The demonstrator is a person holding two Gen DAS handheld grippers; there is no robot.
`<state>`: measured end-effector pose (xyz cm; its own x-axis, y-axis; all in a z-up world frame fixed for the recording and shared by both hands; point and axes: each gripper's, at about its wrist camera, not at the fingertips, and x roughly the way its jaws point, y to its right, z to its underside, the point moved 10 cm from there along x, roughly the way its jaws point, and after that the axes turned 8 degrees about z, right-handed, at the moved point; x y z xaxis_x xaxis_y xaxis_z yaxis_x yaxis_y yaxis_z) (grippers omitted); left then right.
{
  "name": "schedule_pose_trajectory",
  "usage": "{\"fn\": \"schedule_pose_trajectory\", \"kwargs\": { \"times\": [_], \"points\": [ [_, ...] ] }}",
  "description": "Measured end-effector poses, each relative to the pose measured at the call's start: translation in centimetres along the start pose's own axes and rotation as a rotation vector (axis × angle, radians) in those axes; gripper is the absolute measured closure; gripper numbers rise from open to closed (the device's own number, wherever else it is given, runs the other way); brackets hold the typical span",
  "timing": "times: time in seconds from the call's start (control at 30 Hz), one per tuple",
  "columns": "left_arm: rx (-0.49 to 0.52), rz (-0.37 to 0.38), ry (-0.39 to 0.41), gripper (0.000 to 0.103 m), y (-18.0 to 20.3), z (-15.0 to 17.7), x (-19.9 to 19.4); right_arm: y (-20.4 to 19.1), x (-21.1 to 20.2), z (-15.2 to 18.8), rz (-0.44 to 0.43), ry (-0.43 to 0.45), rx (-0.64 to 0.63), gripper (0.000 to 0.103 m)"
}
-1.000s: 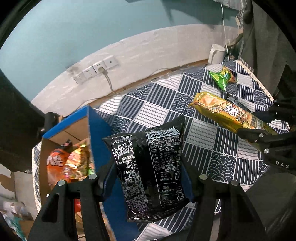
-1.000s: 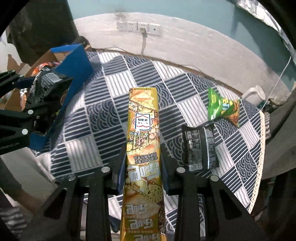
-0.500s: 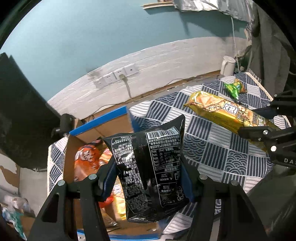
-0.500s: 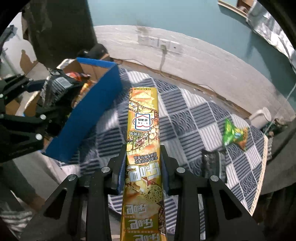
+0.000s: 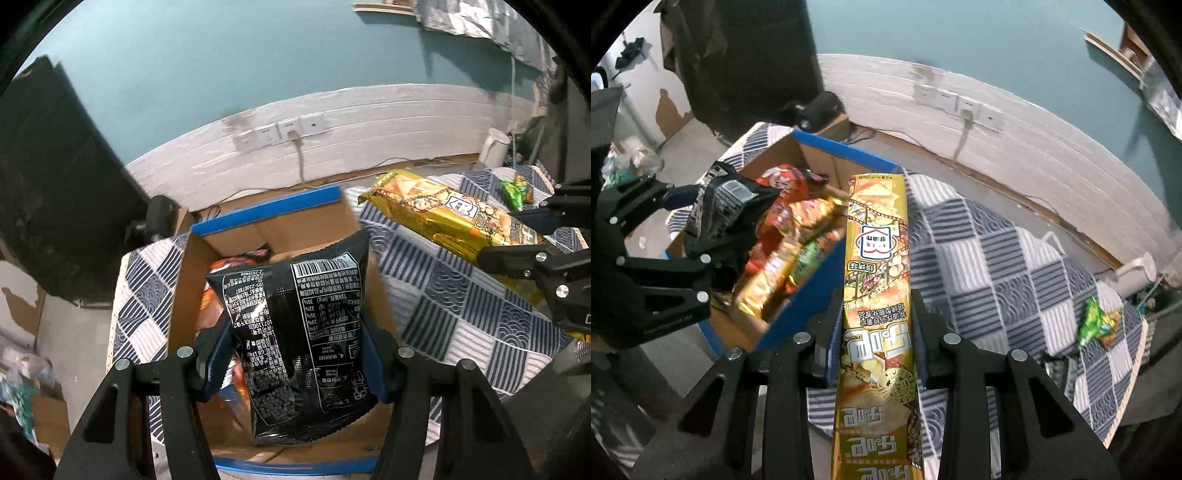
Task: Organize snacks
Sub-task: 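Carry both packs over the box and open both tools to release them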
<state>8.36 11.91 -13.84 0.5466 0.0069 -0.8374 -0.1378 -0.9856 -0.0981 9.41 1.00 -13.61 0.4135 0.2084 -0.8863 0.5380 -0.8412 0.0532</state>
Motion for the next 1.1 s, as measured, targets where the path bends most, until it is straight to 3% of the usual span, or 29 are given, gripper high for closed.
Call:
{"fn": "schedule_pose_trajectory", "kwargs": {
  "times": [0.3,0.9,1.03,1.1],
  "points": [
    [-0.022,-0.05,-0.026,0.041,-3.8,1.7,1.2,-4.3,3.0,-2.5,-0.035,-0.043,-0.035,0.073],
    [-0.157,-0.025,-0.08,0.041,-9.4,5.3,3.3,-12.1,7.1,-5.1,-0.085,-0.102,-0.074,0.072],
    [-0.168,-0.019,-0.095,0.04,-9.7,5.8,3.6,-12.8,7.3,-5.1,-0.083,-0.101,-0.082,0.068],
    [-0.171,-0.023,-0.11,0.04,-9.8,6.1,3.9,-12.8,7.3,-4.9,-0.078,-0.107,-0.087,0.055]
  ]
}}
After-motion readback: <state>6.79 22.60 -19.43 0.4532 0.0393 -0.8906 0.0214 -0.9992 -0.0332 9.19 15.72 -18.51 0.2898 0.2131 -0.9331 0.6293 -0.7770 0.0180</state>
